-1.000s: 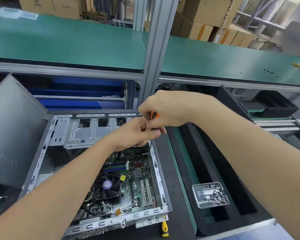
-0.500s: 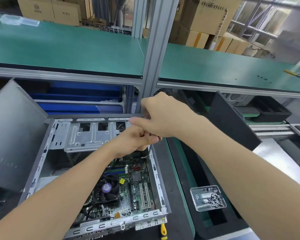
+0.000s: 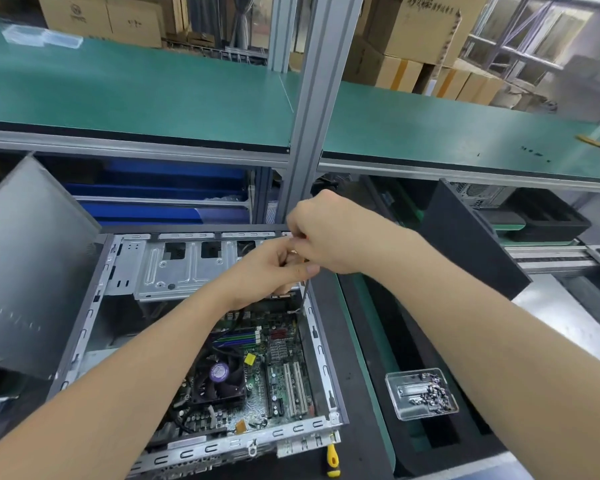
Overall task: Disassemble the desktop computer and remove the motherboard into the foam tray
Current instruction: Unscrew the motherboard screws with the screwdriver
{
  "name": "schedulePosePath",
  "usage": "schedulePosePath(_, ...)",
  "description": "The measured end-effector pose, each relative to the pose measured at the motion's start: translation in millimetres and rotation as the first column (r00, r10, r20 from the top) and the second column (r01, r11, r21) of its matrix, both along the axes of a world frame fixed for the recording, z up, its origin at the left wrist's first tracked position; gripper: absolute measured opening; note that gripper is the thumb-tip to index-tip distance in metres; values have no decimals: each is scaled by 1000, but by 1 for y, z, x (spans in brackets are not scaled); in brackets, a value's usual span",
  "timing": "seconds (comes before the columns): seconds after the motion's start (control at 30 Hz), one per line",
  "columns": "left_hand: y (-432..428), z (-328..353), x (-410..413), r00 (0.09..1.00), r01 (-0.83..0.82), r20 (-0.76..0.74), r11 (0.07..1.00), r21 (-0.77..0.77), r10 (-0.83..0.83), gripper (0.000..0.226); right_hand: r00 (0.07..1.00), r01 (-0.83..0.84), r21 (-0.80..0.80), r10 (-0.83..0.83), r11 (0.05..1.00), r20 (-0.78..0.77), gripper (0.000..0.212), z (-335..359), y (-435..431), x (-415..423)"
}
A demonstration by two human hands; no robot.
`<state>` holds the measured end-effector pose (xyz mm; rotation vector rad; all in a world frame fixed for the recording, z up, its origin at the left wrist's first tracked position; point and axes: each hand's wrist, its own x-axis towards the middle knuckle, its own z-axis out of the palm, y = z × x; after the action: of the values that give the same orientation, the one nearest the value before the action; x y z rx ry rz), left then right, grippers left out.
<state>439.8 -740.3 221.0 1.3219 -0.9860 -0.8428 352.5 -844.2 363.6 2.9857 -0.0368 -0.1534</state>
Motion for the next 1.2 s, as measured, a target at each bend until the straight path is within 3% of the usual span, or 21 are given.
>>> schedulePosePath(0.07,-1,2,1,1000,4,-4,1000,17,-4,29,993,-88,75,93,993,-73,6,8,-7,-4)
schedulePosePath(0.2,-5,7,-1,998,69,-7,997,34,-69,37,958,-167,194,205,967,-199,13,17,-19,-3)
schedulePosePath(0.3,-9,10,-5,986,164,34,986,-3,-164,31,931,-168,242,234,956,-281,16,21,-27,1)
schedulePosePath(0.5,-9,8,-10,990,140,34,990,13,-140,25,937,-116,307,207,945,-282,20,20,-23,-1)
schedulePosePath(0.6,-6,8,-12,995,95,36,995,37,-97,37,978,-115,292,159,950,-132,7,13,-14,-9)
schedulePosePath(0.7,-2,10,-12,997,31,73,998,56,-35,29,986,2,235,-41,972,161,45,-1,3,-15)
schedulePosePath(0.77,1,10,-13,993,73,85,997,40,-76,17,912,194,143,-232,971,338,58,-12,18,-13)
schedulePosePath(0.8,2,11,-15,990,68,122,996,56,-74,28,874,285,78,-293,955,389,61,-16,24,-10)
schedulePosePath(0.83,4,11,-16,985,55,157,994,91,-68,32,860,339,40,-327,940,392,61,-20,30,-8)
schedulePosePath(0.93,7,13,-15,986,47,151,992,116,-64,26,889,350,40,-346,936,299,31,-26,32,-4)
schedulePosePath(1.07,9,12,-9,990,54,128,997,46,-60,23,950,195,39,-199,980,239,16,-23,26,-2)
schedulePosePath(1.13,8,11,-7,994,57,96,998,34,-60,27,981,124,24,-126,992,148,21,-17,20,1)
schedulePosePath(1.2,6,9,-3,991,61,119,998,31,-64,27,1000,5,0,-5,1000,29,9,-7,14,2)
